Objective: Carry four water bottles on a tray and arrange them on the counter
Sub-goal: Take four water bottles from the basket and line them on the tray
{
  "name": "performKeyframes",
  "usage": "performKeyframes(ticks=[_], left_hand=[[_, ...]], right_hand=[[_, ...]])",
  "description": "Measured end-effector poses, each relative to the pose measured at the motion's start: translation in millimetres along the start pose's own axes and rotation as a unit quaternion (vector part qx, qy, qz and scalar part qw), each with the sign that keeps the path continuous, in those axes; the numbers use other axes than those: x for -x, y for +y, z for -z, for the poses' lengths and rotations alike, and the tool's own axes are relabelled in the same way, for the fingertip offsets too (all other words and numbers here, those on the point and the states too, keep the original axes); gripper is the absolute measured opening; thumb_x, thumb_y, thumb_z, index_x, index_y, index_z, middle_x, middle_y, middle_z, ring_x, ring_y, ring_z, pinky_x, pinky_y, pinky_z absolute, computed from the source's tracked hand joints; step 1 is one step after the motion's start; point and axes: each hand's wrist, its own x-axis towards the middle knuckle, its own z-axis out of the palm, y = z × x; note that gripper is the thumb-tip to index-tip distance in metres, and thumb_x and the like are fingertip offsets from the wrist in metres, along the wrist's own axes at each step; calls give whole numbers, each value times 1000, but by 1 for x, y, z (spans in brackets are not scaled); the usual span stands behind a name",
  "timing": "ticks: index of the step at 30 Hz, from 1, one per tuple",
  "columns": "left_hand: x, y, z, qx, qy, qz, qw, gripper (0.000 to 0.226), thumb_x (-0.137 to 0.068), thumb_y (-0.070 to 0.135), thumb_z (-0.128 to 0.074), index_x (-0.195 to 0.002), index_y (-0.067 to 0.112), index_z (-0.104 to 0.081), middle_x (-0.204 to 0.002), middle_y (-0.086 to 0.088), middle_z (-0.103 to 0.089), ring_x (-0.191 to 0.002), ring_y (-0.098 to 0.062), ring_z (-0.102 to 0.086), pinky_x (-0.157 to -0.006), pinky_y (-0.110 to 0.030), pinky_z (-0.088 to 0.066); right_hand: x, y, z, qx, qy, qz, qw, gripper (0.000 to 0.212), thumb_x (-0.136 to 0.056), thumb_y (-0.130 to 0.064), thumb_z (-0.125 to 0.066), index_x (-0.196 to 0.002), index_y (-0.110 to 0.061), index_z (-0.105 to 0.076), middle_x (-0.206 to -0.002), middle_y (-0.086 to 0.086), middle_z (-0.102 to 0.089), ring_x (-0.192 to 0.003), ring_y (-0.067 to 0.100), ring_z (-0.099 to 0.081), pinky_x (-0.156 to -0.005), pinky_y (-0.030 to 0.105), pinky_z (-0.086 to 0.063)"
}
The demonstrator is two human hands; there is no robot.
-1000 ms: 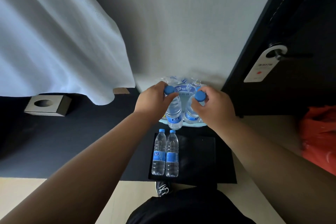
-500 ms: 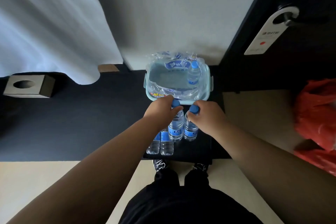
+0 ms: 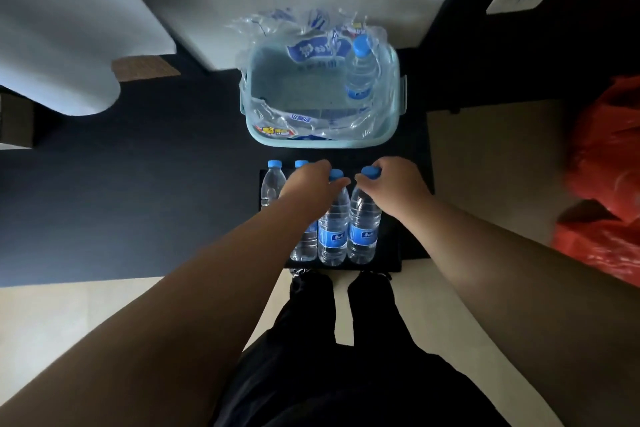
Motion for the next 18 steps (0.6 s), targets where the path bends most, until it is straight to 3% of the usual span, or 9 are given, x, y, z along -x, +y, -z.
performKeyframes(ticks=[3,7,9,11,14,18], left_hand=[[-15,-2,-8,-30,21,21,999,41,-92,63,-54,-90,22,-54,-74,2,-59,-67,-19,-59,-53,-31,-41],[-33,-3,-19,-93,-3,50,994,48,-92,66,-48,-97,19,-58,-77,1,-65,-70,-21,-63,-61,-34,-51],[-40,-4,-24,-105,-10,65,992,49,-93,66,-48,-97,19,-58,-75,1,-64,-68,-20,-62,-56,-32,-46],[-44,-6,-28,-106,-9,82,991,49,-93,67,-48,-94,19,-56,-73,1,-61,-64,-18,-59,-51,-30,-38],[-51,-10,-34,-90,-11,100,991,49,-92,66,-49,-90,18,-56,-72,0,-63,-63,-20,-60,-51,-29,-39],[-55,-12,-38,-75,-14,101,992,47,-93,65,-48,-88,19,-54,-72,0,-62,-62,-19,-59,-49,-29,-36]], right_hand=[[-15,4,-11,-1,7,-27,1000,34,-89,-54,-69,-88,-21,-69,-75,-3,-70,-66,15,-69,-61,33,-58],[-29,13,-25,-41,-5,-93,995,40,-90,-58,-66,-82,-19,-66,-63,-3,-68,-50,10,-65,-46,23,-42],[-34,16,-34,-50,-4,-117,992,41,-90,-58,-66,-80,-18,-65,-63,-2,-67,-52,13,-64,-45,23,-36],[-40,17,-41,-52,-7,-133,990,42,-91,-57,-66,-83,-16,-67,-69,1,-70,-58,16,-67,-47,25,-37],[-47,18,-49,-62,-6,-154,986,44,-92,-57,-65,-88,-13,-70,-75,3,-73,-63,19,-69,-50,26,-40],[-52,19,-55,-42,-1,-155,987,44,-95,-54,-62,-78,-14,-65,-64,2,-67,-55,17,-64,-48,25,-37]])
